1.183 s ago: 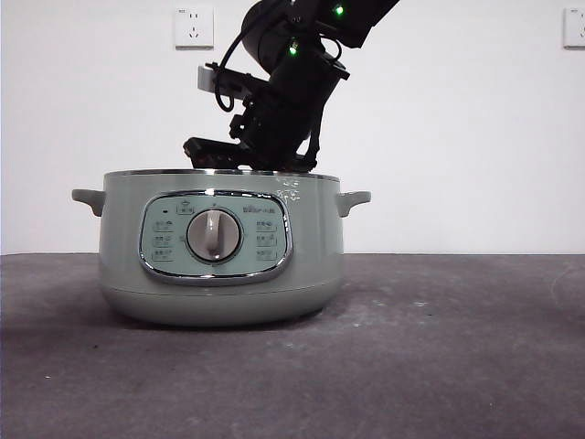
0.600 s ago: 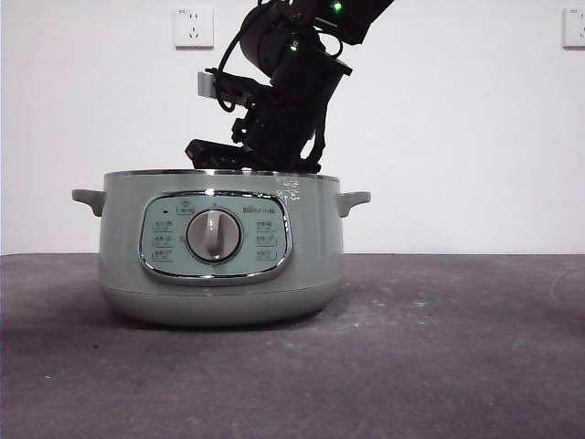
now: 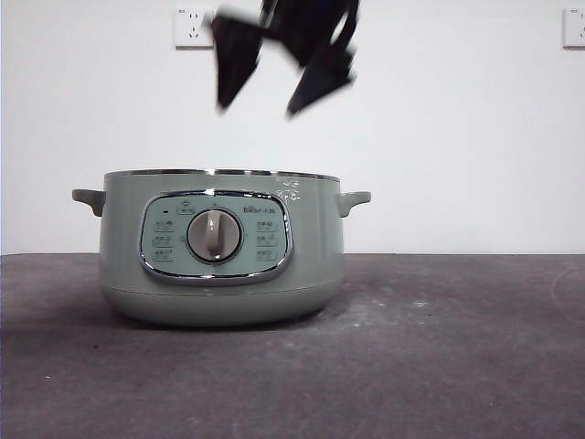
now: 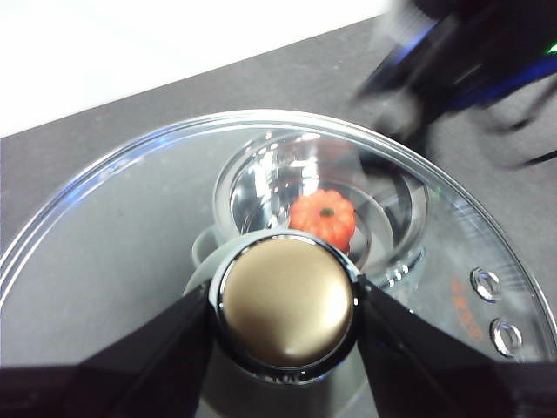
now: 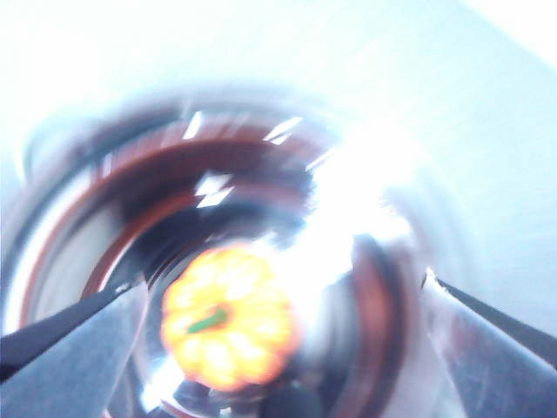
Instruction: Pick up the pumpkin,open the lid,put the pumpkin in the pot,close the lid
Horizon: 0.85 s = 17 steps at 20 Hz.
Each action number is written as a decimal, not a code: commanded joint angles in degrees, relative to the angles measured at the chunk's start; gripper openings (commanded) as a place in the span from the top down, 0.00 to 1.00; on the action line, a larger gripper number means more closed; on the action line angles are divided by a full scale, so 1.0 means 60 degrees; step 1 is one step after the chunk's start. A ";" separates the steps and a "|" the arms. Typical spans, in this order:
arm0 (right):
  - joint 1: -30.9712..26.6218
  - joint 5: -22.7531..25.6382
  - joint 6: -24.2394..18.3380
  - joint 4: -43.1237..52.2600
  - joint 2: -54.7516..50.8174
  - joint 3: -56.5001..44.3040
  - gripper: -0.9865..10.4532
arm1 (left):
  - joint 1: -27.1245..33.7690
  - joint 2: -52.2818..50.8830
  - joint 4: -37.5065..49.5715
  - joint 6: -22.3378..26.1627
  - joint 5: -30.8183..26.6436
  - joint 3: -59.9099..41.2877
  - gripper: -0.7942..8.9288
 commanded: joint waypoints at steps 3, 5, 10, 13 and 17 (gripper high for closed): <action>-0.0127 0.0867 0.0412 -0.0933 -0.2277 -0.0051 0.39 | 0.0000 0.1177 0.1668 0.0332 0.0758 0.0069 0.93; -0.0149 0.1027 0.0452 -0.1344 -0.3220 -0.0051 0.39 | -0.0011 0.1894 0.2328 0.0372 0.1118 0.0069 0.93; -0.0200 0.1002 0.0521 -0.2200 -0.5213 -0.0051 0.39 | -0.0033 0.3818 0.3901 0.0463 0.1468 0.0069 0.93; -0.0197 0.0991 0.0576 -0.2663 -0.5938 -0.0051 0.39 | -0.0124 0.4863 0.4714 0.0557 0.1683 0.0069 0.93; -0.0197 0.0976 0.0630 -0.3297 -0.6342 -0.0051 0.39 | -0.0211 0.6007 0.5508 0.0565 0.1687 0.0069 0.93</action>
